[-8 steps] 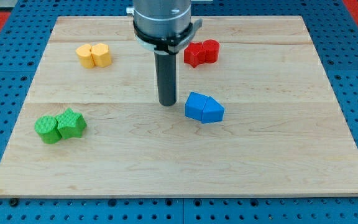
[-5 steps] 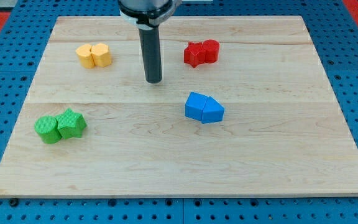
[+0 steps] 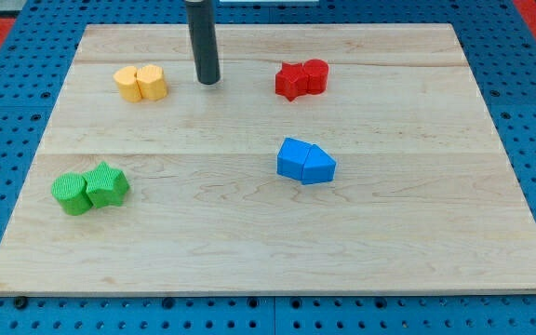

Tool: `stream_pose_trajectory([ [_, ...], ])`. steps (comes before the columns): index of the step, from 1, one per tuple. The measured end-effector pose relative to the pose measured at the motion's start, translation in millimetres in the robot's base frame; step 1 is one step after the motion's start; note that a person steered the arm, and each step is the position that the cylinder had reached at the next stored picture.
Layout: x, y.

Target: Move yellow hexagon along with yellow heart towards left

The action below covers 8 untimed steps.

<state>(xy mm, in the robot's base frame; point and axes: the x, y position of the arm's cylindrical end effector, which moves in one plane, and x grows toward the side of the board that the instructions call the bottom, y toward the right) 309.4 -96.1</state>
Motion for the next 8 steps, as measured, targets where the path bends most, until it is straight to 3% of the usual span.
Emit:
stream_pose_trajectory([
  [2,18,-56],
  [6,34,-60],
  [8,34,-110],
])
